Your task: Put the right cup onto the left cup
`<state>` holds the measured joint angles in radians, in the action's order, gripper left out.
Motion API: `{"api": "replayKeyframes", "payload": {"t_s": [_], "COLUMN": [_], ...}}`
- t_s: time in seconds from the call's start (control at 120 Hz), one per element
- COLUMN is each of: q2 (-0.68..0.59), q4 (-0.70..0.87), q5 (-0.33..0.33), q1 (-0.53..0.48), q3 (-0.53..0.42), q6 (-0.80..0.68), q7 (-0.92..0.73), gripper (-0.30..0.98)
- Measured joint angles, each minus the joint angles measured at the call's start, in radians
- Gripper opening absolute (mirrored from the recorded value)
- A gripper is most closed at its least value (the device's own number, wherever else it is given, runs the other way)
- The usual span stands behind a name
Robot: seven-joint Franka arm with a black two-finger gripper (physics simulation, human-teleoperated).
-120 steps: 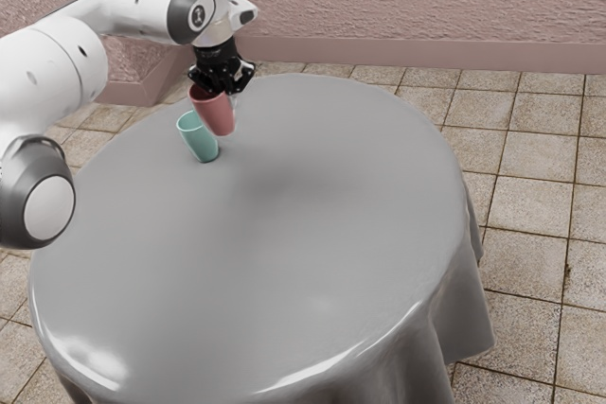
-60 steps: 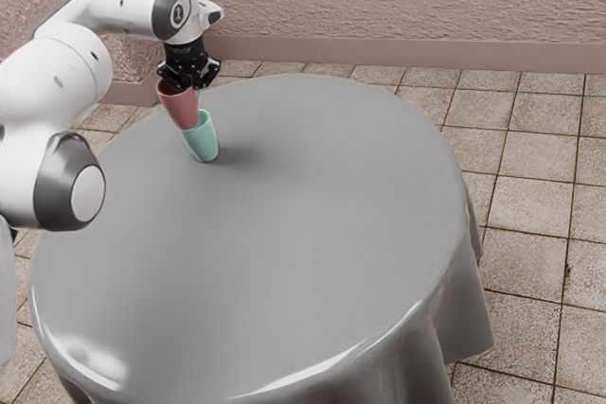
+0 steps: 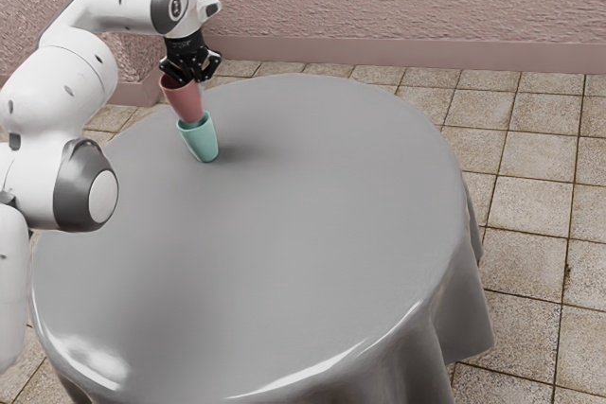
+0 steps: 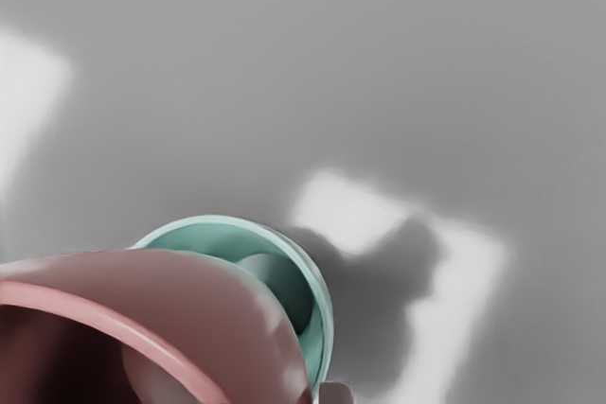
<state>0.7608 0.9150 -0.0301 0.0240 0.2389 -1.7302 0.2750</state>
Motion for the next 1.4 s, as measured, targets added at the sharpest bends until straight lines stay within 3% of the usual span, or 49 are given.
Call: {"api": "replayKeyframes", "payload": {"t_s": [0.517, 0.775, 1.1, 1.233, 1.4], "q2": [0.036, 0.037, 0.016, -0.102, -0.403], "q4": [-0.018, -0.019, -0.060, -0.022, 0.284], "q5": [-0.011, -0.019, -0.023, -0.018, -0.011], "q1": [-0.009, -0.013, -0.013, -0.008, 0.087], "q3": [0.000, -0.001, 0.000, -0.008, -0.062], "q6": [0.002, 0.001, 0.043, 0.077, 0.098], "q7": [-0.005, -0.009, -0.012, -0.031, -0.144], "gripper": [-0.09, 0.41, 0.61, 0.64, 0.66]}}
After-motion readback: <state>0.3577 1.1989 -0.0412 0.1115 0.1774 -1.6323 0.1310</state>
